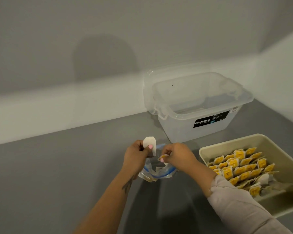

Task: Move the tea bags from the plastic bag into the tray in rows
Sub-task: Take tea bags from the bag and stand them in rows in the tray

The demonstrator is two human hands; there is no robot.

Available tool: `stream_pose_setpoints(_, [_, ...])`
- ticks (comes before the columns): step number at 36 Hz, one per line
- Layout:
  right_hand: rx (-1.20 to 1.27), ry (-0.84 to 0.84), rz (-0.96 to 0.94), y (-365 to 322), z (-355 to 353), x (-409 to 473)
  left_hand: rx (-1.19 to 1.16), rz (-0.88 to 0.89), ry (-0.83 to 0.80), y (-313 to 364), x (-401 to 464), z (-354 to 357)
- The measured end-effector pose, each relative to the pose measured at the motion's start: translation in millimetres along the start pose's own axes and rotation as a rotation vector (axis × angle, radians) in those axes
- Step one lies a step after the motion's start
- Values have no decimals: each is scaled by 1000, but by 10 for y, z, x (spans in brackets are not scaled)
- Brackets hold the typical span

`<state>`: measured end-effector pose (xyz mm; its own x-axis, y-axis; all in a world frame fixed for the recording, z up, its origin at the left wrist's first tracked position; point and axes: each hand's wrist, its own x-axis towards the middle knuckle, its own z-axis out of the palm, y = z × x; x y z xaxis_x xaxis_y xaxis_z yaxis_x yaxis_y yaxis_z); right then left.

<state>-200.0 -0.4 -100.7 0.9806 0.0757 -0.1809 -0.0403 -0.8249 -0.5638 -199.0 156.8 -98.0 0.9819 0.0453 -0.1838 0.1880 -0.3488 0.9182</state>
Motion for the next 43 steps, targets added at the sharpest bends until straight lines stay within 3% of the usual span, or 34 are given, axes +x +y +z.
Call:
stream_pose_setpoints(7, [376, 126, -38, 0, -230, -21, -143, -64, -2, 63, -4, -21])
stream_pose_setpoints(16, [703, 153, -27, -169, -322, -42, -415, -114, -178, 230, -136, 102])
stream_pose_setpoints(27, [765, 106, -14, -166, -320, -102, -430, -20, -242, 277, -139, 106])
stream_pose_setpoints(35, [594, 91, 14, -86, -428, -96, -283, 7, -207, 223, -40, 108])
stream_pose_setpoints(43, [723, 101, 60, -55, -420, -171, -490, -83, -250, 288, -54, 125])
